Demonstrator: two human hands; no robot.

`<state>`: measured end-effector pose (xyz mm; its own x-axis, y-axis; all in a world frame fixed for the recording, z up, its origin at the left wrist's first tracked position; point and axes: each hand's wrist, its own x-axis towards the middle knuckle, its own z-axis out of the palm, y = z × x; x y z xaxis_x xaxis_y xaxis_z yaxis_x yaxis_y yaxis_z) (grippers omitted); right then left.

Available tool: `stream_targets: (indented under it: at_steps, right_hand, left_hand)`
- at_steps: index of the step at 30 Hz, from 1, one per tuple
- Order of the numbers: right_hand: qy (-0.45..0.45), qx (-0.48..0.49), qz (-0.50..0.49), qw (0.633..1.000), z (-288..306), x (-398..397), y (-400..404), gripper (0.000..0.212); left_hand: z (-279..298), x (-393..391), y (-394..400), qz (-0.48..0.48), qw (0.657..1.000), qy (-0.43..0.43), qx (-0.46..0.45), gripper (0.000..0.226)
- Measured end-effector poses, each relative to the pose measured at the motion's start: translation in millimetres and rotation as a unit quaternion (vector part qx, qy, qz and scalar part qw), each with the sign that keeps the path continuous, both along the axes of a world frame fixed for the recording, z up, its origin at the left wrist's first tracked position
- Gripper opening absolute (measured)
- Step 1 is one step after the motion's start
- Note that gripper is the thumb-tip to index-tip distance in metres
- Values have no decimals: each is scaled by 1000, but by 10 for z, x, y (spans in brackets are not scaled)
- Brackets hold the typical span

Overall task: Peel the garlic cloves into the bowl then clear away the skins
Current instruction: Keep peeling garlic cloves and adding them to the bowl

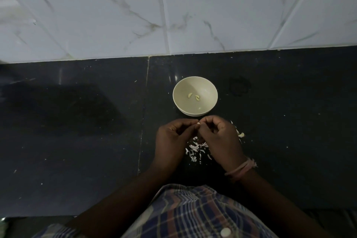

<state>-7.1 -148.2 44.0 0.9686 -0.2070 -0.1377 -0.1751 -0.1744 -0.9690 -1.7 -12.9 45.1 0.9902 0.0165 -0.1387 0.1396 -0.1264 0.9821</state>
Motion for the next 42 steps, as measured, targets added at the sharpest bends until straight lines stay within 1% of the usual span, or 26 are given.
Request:
stream_targets:
  at_steps: [2, 5, 8, 14, 19, 25, 28, 31, 34, 37, 42]
  right_hand:
    - [-6, 0, 15, 1000, 11, -2, -18, 9]
    - [6, 13, 4, 1000, 8, -7, 5, 11]
    - [-3, -4, 8, 1000, 0, -1, 2, 12]
    - [-9, -38, 21, 999, 34, 2, -11, 10]
    - [-6, -8, 12, 1000, 77, 8, -17, 11]
    - [19, -10, 29, 999, 73, -12, -1, 17]
    - [31, 32, 35, 998, 117, -15, -24, 12]
    - [41, 63, 26, 997, 146, 2, -33, 10]
    - [73, 103, 2, 992, 92, -3, 1, 14]
    - [105, 153, -8, 983, 73, -36, 30, 21]
    - [136, 193, -6, 972, 80, -78, 33, 22]
  left_hand:
    - [-4, 16, 14, 12, 1000, 4, 8, 11]
    - [3, 15, 25, 6, 1000, 15, -2, 11]
    - [26, 1, 34, -16, 1000, 9, -9, 13]
    - [35, 17, 60, -29, 999, -15, 18, 15]
    - [55, 27, 75, -46, 998, -18, 24, 16]
    - [53, 16, 108, -70, 997, -18, 21, 14]
    - [51, 33, 129, -78, 997, -12, 1, 13]
    - [34, 35, 107, -72, 995, 17, -63, 10]
    - [-10, -19, 51, -46, 991, 40, -118, 13]
    - [-49, -64, 17, -34, 989, 50, -138, 16]
    - [-115, -113, -25, 3, 982, 64, -175, 16]
